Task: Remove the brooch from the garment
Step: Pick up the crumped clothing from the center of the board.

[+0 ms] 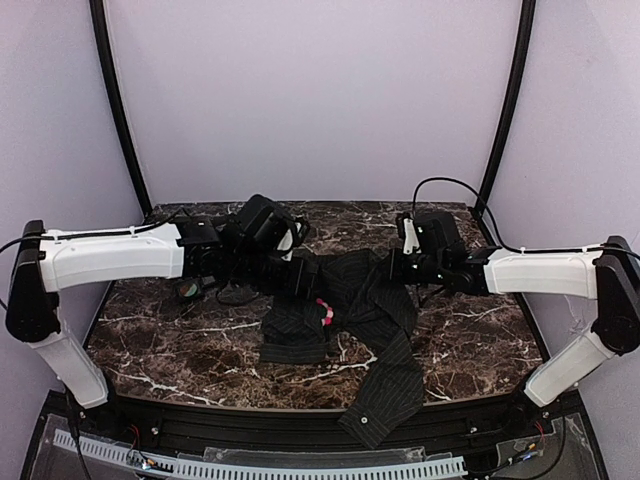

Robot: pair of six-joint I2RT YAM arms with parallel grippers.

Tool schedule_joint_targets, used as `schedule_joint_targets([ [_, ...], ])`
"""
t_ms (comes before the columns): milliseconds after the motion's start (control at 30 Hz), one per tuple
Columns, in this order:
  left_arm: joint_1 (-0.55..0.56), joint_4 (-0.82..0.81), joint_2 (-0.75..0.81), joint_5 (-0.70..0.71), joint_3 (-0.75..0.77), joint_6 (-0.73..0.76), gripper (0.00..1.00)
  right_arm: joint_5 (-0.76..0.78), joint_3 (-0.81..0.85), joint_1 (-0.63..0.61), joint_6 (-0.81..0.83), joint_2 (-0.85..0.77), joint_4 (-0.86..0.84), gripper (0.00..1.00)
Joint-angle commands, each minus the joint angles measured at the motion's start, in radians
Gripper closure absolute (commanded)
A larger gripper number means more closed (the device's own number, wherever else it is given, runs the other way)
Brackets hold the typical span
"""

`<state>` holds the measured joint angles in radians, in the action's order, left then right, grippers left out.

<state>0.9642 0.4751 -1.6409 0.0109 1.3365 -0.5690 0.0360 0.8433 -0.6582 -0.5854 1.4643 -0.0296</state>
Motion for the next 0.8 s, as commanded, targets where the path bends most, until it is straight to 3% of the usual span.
schedule_joint_targets([
  [0, 0.017, 0.037, -0.04, -0.075, -0.038, -0.14, 0.2, -0.017, -0.004, 0.005, -0.01, 0.01, -0.05, 1.0],
  [200, 0.025, 0.044, -0.1, -0.058, -0.024, -0.145, 0.18, -0.021, -0.011, 0.005, -0.008, 0.005, -0.057, 1.0],
  [300, 0.027, 0.043, -0.14, -0.074, -0.009, -0.142, 0.25, -0.008, -0.012, 0.005, -0.005, -0.002, -0.049, 1.0],
  [433, 0.027, 0.05, -0.168, -0.04, -0.009, -0.136, 0.49, 0.011, -0.02, 0.005, -0.001, -0.018, -0.046, 1.0],
  [500, 0.027, 0.059, -0.17, -0.027, -0.009, -0.129, 0.74, 0.021, -0.023, 0.005, -0.001, -0.03, -0.038, 1.0],
  [567, 0.026, 0.071, -0.156, -0.025, -0.01, -0.105, 0.88, 0.043, -0.02, 0.005, 0.006, -0.053, -0.015, 1.0],
  [633, 0.025, 0.09, -0.117, -0.023, -0.016, -0.051, 0.96, 0.086, -0.013, 0.005, 0.026, -0.096, 0.022, 1.0],
  [767, -0.02, 0.149, 0.025, -0.026, -0.059, 0.077, 0.99, 0.164, 0.017, 0.012, 0.085, -0.233, 0.152, 1.0],
])
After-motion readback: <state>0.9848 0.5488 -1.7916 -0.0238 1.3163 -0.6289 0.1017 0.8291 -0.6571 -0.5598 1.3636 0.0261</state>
